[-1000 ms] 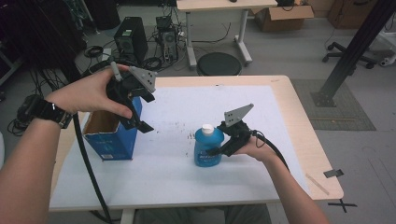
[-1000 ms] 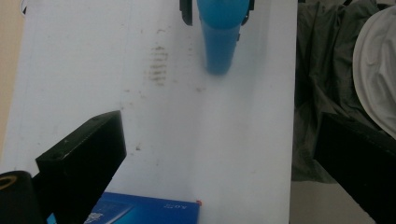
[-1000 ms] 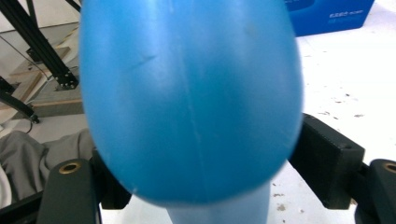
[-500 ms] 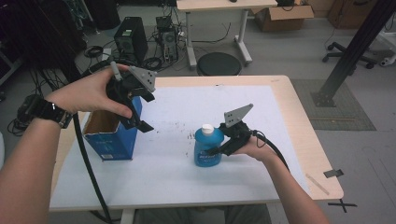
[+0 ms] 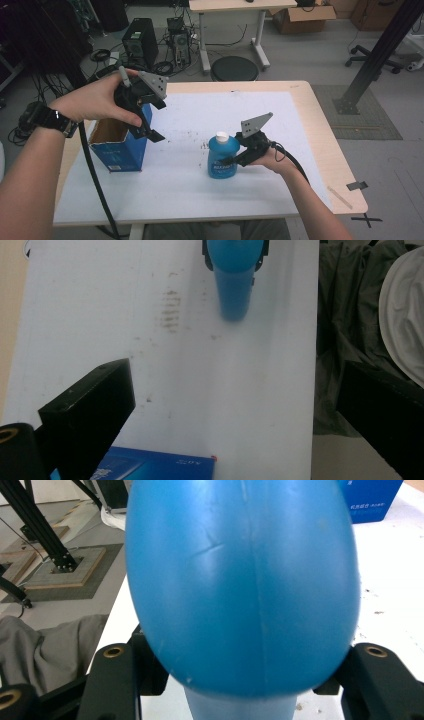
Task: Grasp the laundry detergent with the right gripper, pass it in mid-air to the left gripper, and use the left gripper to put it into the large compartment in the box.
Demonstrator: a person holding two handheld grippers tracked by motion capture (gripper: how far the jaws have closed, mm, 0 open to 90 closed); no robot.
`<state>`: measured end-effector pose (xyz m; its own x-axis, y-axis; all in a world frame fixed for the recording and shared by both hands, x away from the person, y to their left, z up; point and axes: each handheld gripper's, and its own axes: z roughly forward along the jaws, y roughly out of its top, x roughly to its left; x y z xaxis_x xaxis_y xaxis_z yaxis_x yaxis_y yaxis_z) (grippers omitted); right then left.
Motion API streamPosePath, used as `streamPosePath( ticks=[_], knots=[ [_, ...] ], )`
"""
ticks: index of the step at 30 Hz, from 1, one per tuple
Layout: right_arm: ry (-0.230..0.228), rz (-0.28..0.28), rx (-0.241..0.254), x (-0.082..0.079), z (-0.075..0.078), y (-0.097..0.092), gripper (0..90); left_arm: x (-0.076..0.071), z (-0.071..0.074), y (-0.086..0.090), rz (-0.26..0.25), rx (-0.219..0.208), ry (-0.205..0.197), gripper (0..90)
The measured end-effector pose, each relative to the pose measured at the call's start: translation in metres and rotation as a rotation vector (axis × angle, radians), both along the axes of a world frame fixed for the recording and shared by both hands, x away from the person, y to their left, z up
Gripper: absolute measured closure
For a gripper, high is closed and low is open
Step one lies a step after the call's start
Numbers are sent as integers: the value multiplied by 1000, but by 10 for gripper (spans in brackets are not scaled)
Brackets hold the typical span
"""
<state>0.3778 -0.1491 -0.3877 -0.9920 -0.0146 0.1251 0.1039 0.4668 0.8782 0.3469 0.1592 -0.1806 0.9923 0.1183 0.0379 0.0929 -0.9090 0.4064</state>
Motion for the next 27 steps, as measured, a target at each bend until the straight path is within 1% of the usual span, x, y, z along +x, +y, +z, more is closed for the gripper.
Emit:
streamPosePath(
  ticks=[6, 7, 8, 9, 12, 16, 17, 18, 19, 20, 21, 22, 23, 24, 27],
  knots=[
    [-3, -5, -10, 0, 2, 2, 417, 0, 2, 0, -3, -2, 0, 36],
    [-4, -5, -23, 0, 4, 3, 419, -1, 3, 0, -4, -4, -2, 36],
    [-4, -5, -23, 0, 4, 3, 419, -1, 3, 0, -4, -4, -2, 36],
    [-12, 1, -35, 0, 8, 5, 420, -1, 4, 0, -6, -5, -2, 36],
    [-9, 1, -39, 0, 12, 6, 421, -1, 6, 0, -4, -7, -6, 36],
    [-23, -7, -28, 2, 27, 8, 421, -1, 8, -1, -7, -10, -12, 36],
    [-29, -3, -22, 3, 36, 10, 421, -1, 9, -2, 0, -13, -14, 36],
    [-29, -3, -22, 3, 36, 10, 421, -1, 9, -2, 0, -13, -14, 36],
    [-34, 6, -20, 4, 46, 13, 421, -1, 10, -2, 1, -12, -15, 36],
    [-34, 6, -20, 4, 46, 13, 421, -1, 10, -2, -1, -12, -16, 36],
    [-47, 21, -19, 3, 58, 17, 421, -2, 12, -3, -2, -13, -19, 36],
    [-47, 21, -19, 3, 58, 17, 421, -2, 13, -3, -2, -14, -21, 36],
    [-53, 34, -19, 3, 68, 22, 421, -2, 15, -3, -1, -18, -24, 36],
    [-53, 34, -19, 3, 68, 22, 421, -2, 16, -3, -1, -21, -27, 36],
    [-56, 44, -22, 4, 80, 28, 421, -3, 21, -4, 0, -24, -32, 36]
  ],
)
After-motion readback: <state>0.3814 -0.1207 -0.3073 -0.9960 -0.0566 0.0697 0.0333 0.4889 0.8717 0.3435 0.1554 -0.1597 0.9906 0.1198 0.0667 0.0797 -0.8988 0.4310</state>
